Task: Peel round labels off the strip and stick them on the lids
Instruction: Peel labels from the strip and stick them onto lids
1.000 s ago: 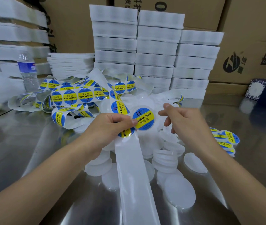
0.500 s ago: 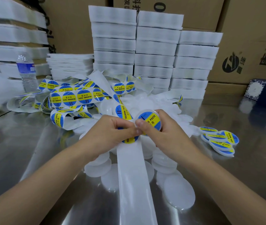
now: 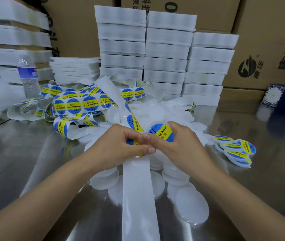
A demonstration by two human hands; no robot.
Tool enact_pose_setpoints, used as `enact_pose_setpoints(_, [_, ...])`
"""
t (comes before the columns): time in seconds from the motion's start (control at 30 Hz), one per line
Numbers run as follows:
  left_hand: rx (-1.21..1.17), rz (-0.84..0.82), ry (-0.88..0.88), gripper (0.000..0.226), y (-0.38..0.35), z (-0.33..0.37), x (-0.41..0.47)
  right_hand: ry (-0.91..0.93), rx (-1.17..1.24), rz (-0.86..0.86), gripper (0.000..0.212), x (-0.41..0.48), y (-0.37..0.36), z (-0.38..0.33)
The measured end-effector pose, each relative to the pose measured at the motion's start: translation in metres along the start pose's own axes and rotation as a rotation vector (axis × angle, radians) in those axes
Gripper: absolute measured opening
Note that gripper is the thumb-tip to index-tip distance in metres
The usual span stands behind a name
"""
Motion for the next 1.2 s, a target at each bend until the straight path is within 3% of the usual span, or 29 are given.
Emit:
enact_pose_setpoints(0.13, [0.039,-0.012,-0.017,0.021,-0.002,0.002,0.001,0.005,-0.019,0.022,0.046,0.0,0.001,0.0])
enact_pose_setpoints(0.6, [0.044,0.006,0.023,0.014,0.0,-0.005,0.002,0.0,-0.04,0.035,0.041,0.0,0.002,0.002])
enact_pose_setpoints(1.2, [-0.058,0.019,0.074,0.012,0.001,-0.011,0.002,0.038,-0.096,0.055,0.056,0.0,0.01,0.0])
Point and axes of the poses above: each hand's wrist, its own x-axis towards the middle knuckle, its own y-axis out of the back of the hand, z = x × y, the point moved 10 cm from there along x, towards the middle knuckle, and after that the axes turned 12 degrees about -z, right-handed, at the moved point
